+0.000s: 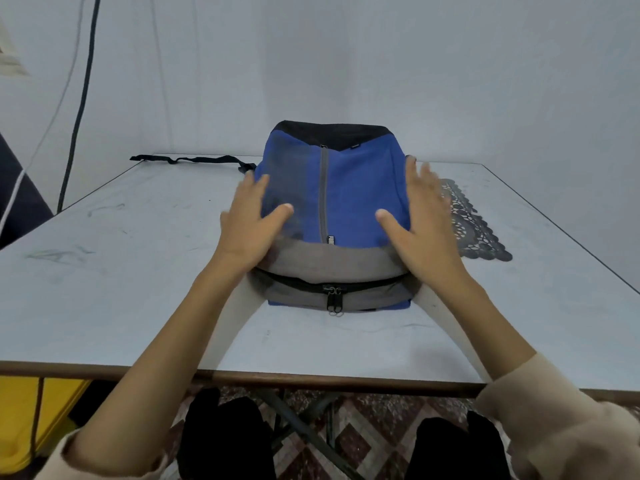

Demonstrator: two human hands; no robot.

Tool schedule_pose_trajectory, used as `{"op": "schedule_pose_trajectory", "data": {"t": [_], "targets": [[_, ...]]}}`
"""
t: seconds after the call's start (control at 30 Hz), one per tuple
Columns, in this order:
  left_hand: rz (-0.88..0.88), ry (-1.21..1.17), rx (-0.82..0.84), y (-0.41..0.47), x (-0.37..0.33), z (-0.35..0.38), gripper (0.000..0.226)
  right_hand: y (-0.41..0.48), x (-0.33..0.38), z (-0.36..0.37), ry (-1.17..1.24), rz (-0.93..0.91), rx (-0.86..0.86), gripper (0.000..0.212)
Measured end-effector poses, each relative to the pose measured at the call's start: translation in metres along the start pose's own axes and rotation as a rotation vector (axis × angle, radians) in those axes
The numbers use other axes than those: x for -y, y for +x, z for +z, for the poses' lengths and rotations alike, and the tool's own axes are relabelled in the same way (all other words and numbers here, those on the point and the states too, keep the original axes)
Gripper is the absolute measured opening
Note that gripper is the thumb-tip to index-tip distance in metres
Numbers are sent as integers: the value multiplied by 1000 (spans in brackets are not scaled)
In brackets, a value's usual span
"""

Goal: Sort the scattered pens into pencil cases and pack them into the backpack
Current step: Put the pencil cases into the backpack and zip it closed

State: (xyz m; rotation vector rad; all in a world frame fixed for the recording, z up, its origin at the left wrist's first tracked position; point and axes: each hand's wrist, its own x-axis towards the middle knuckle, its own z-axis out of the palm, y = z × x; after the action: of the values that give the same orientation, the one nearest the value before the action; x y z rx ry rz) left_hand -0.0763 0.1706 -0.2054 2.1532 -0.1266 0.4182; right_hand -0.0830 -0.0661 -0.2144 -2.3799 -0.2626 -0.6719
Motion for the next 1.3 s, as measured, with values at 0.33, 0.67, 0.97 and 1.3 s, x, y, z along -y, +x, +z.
{"op": "schedule_pose_trajectory", "data": {"t": [0.33, 0.67, 0.97, 1.3], "targets": [[285, 705, 299, -56, 5, 36, 89, -44, 35, 20, -556, -89, 528, 53], [281, 651, 290, -47, 10, 43, 89, -48, 32, 35, -544, -49, 407, 74], [285, 621, 261, -24, 13, 47, 89, -23, 26, 46, -534, -20, 392, 53], [270, 639, 262, 8, 22, 54, 75, 3, 17, 57, -529, -29, 359, 50]]}}
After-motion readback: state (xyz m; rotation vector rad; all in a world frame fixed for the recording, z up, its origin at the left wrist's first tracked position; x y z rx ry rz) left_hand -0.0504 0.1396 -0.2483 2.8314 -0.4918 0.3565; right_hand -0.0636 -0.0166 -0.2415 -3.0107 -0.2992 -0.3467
